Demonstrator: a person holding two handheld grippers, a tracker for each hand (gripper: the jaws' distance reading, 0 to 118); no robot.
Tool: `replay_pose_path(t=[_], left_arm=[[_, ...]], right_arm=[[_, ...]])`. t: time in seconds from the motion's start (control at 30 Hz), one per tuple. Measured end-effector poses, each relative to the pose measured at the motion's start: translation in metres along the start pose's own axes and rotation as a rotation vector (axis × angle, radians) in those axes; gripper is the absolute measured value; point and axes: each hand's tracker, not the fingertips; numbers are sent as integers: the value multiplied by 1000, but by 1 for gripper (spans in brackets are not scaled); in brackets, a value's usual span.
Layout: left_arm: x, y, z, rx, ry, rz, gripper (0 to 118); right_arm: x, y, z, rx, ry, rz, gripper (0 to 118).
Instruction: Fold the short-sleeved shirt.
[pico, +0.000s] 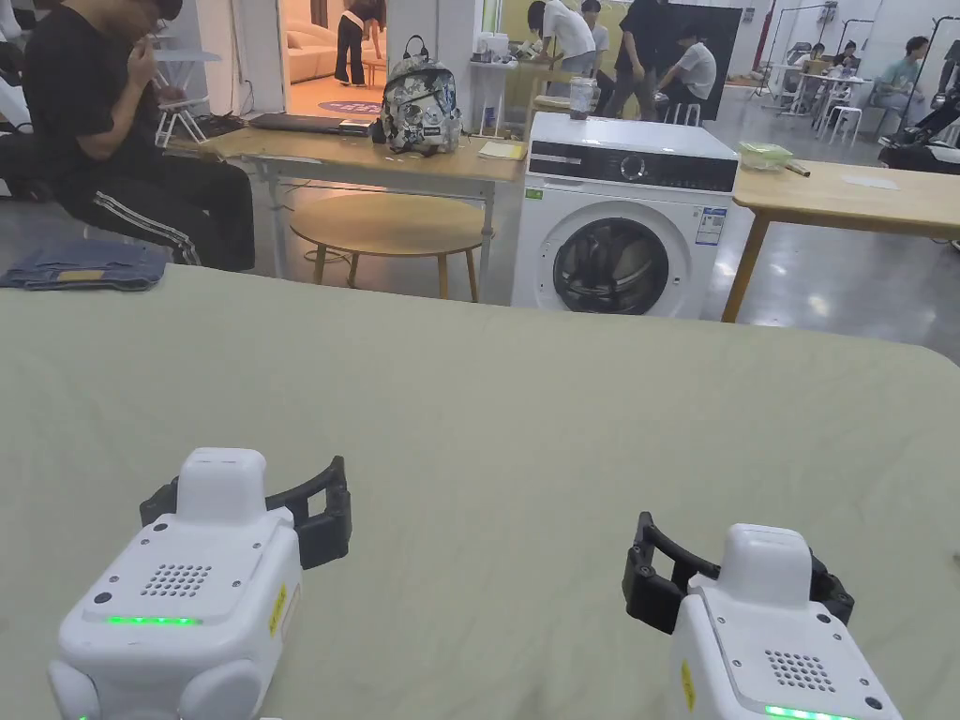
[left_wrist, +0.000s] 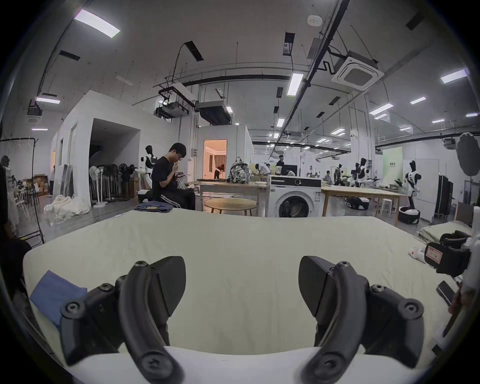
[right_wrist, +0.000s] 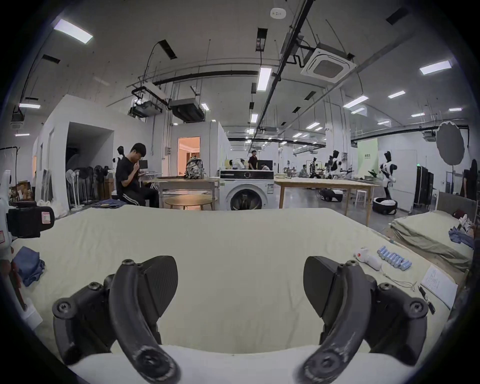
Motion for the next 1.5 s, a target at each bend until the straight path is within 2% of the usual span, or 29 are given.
replay_pose_path(t=[0.33,0.5,0.67,0.83,0.97,1.17,1.5], left_arm=[[5,2,-1,-9,-37,-31,91],[11,3,-4,-18,-4,-52,91],[4,3,-6,-43,-64,19,91],[-1,5,-3,-23,-78,64,91],[-2,6,-3,-14,-49,62,91],[0,5,-3,-7,-13,45,91],[7,9,0,20,36,-23,91]], right_arm=[[6,5,1,-11,29,-41,101],[1,9,-3,-25,-30,0,101],[1,13,-10,-81,18,-37,101],[-5,15,-14,-140,-64,-47,101],[-8,16,-16,-153,-103,-42,101],[-8,19,-11,-136,-71,-64,101],[-7,20,-13,-119,-80,-97,101]])
